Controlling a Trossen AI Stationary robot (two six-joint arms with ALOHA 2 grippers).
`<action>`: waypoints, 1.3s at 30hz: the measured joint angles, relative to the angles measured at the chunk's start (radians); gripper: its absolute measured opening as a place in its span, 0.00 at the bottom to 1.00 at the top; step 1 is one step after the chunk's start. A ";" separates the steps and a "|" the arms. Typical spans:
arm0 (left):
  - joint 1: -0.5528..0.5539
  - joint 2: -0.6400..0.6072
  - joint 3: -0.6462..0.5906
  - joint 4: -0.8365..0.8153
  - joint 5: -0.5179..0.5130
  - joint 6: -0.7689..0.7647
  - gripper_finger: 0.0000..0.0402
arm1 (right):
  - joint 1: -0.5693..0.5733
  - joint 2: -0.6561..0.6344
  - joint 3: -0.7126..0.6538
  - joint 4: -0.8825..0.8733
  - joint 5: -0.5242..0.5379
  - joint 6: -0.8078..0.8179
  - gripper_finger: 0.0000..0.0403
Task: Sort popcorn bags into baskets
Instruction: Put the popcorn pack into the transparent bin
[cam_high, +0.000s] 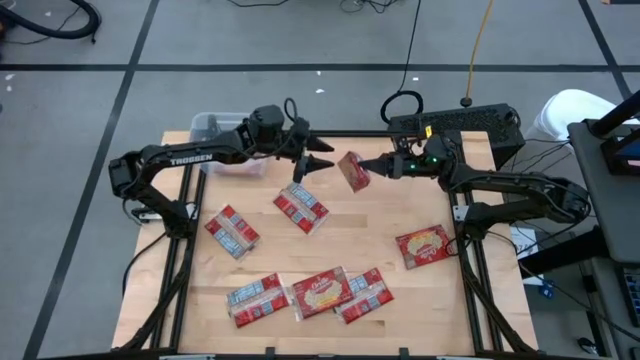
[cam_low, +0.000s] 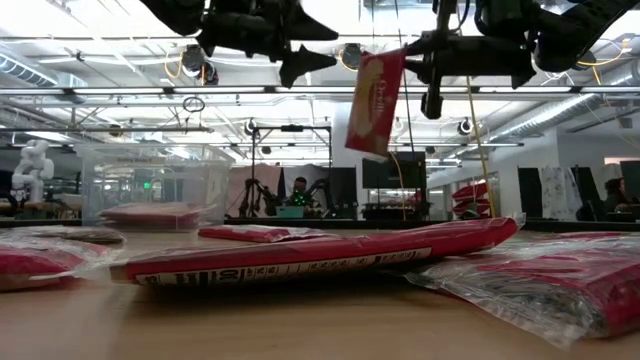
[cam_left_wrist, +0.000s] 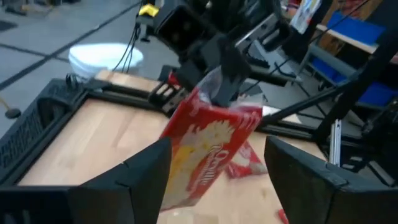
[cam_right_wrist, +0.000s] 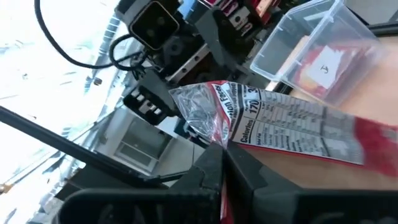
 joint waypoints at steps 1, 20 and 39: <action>0.000 0.000 0.000 0.006 0.000 0.000 0.67 | 0.000 0.000 0.000 0.014 0.000 0.012 0.00; 0.005 0.163 0.001 0.278 0.136 -0.078 0.67 | 0.072 0.000 0.000 0.091 0.000 0.065 0.00; 0.008 0.219 0.001 0.392 0.250 -0.201 0.03 | 0.042 -0.001 0.000 0.164 0.086 0.007 0.03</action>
